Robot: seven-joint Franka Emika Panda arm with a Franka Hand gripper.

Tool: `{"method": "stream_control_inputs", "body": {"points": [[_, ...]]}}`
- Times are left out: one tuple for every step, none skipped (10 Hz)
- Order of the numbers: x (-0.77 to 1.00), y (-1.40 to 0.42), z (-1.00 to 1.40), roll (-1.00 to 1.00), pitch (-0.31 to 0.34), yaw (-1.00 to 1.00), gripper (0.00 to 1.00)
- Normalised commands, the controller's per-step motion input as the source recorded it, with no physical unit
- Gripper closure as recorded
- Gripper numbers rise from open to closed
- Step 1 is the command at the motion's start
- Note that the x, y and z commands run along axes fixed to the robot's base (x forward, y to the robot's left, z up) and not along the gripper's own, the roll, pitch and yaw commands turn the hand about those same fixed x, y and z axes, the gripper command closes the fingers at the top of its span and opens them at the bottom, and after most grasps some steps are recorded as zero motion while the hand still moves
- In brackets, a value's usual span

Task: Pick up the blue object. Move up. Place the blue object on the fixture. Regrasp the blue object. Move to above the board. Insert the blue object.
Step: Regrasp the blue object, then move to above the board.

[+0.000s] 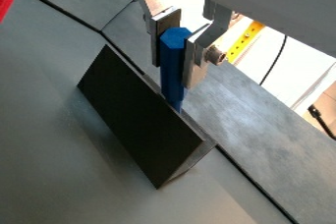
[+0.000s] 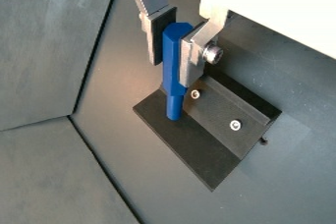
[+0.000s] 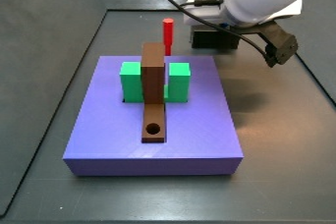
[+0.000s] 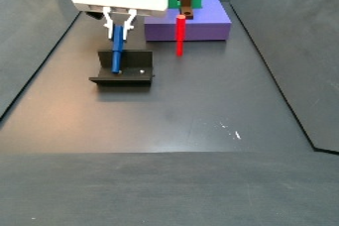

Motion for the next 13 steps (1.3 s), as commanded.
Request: {"method": "stream_control_inputs", "body": {"points": [[0.00,0.00,0.00,0.00,0.000,0.00,1.00],[0.00,0.00,0.00,0.00,0.000,0.00,1.00],[0.00,0.00,0.00,0.00,0.000,0.00,1.00],[0.00,0.00,0.00,0.00,0.000,0.00,1.00],[0.00,0.00,0.00,0.00,0.000,0.00,1.00],[0.00,0.00,0.00,0.00,0.000,0.00,1.00],[0.00,0.00,0.00,0.00,0.000,0.00,1.00],[0.00,0.00,1.40,0.00,0.000,0.00,1.00],[-0.03,0.01,1.40,-0.09,-0.007,0.00,1.00],[-0.08,0.05,1.40,-0.16,-0.055,0.00,1.00],[-0.08,0.04,1.40,-0.13,-0.054,-0.01,1.00],[-0.08,0.03,1.40,-0.11,-0.039,-0.03,1.00],[-0.08,0.04,1.40,-0.06,-0.003,-0.04,1.00]]}}
